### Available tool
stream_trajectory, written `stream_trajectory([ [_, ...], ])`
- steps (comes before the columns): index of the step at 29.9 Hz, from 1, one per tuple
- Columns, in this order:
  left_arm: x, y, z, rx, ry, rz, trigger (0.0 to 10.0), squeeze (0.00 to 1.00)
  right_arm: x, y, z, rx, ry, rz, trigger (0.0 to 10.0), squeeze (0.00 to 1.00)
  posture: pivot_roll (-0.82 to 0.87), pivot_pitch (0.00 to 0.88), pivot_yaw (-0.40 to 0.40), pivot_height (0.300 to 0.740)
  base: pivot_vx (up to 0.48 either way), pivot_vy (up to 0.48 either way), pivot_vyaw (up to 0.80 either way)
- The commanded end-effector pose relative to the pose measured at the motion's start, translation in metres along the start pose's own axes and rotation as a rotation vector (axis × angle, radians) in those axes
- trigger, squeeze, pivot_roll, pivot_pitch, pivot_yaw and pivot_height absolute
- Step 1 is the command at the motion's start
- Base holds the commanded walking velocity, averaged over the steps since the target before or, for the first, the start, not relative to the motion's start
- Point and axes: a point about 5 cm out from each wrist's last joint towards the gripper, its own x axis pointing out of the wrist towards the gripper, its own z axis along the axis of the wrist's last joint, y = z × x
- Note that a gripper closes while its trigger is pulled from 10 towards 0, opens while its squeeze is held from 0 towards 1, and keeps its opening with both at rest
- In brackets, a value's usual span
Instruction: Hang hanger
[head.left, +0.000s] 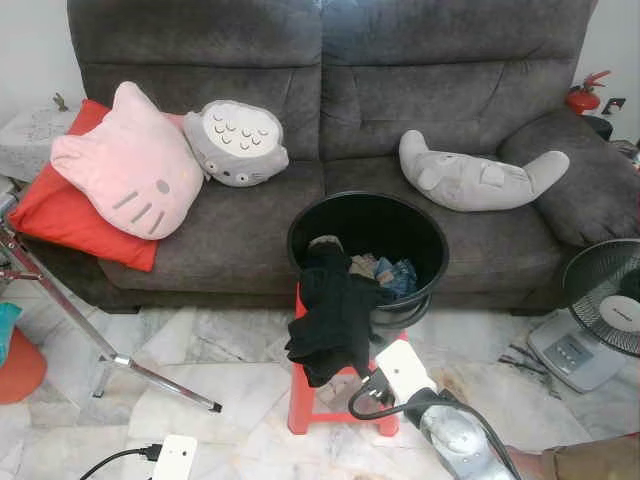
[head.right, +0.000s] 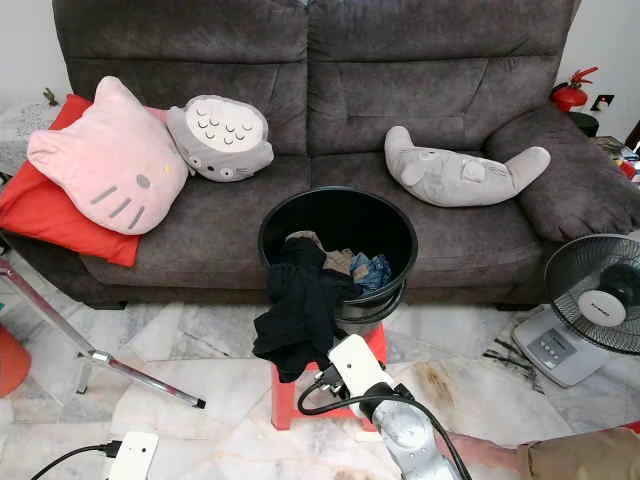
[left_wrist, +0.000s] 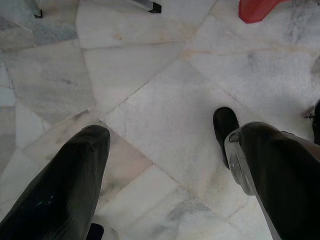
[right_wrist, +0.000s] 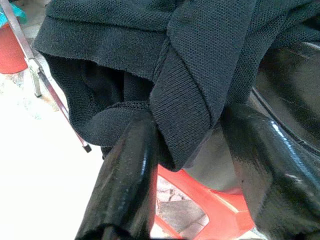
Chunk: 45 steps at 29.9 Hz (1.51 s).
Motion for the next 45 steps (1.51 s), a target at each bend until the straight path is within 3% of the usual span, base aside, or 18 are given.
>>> stream_trajectory([
  [1,0.000,0.000,-0.002,0.027,0.012,0.003,10.0,0.00,0.002,0.003,0.000,-0.013,0.001,0.013,0.0,0.00,-0.03,0.000,0.034,0.740,0.000,0.000,0.00],
  [8,0.000,0.000,-0.002,0.032,0.011,0.001,10.0,0.00,0.003,0.002,0.000,-0.031,-0.001,-0.002,0.0,0.00,-0.03,0.000,0.034,0.740,0.000,0.000,0.00],
  [18,0.000,0.000,-0.002,0.039,0.010,0.001,10.0,0.00,0.006,-0.016,0.017,-0.069,-0.067,-0.083,0.0,0.00,-0.03,0.000,0.034,0.740,0.000,0.000,0.00],
  [26,0.000,0.001,-0.002,0.042,0.011,0.003,10.0,0.00,0.011,-0.034,0.053,-0.097,-0.193,-0.127,0.0,0.00,-0.03,0.000,0.036,0.740,0.000,0.000,0.00],
  [35,0.000,0.000,-0.002,0.043,0.010,0.004,10.0,0.00,0.015,-0.046,0.114,-0.079,-0.399,-0.162,0.0,0.00,-0.03,0.000,0.034,0.740,0.000,0.000,0.00],
  [39,0.000,0.000,-0.001,0.044,0.010,0.002,10.0,0.00,0.011,-0.064,0.137,-0.036,-0.477,-0.242,0.0,0.00,-0.03,0.000,0.035,0.740,0.000,0.000,0.00],
  [42,0.000,-0.001,-0.001,0.043,0.011,0.002,10.0,0.00,0.001,-0.095,0.154,-0.020,-0.517,-0.364,0.0,0.00,-0.04,0.000,0.038,0.740,0.000,0.000,0.00],
  [45,0.000,-0.001,-0.001,0.044,0.011,0.002,10.0,0.00,-0.006,-0.113,0.158,-0.020,-0.508,-0.437,0.0,0.00,-0.04,0.000,0.038,0.740,0.000,0.000,0.00],
])
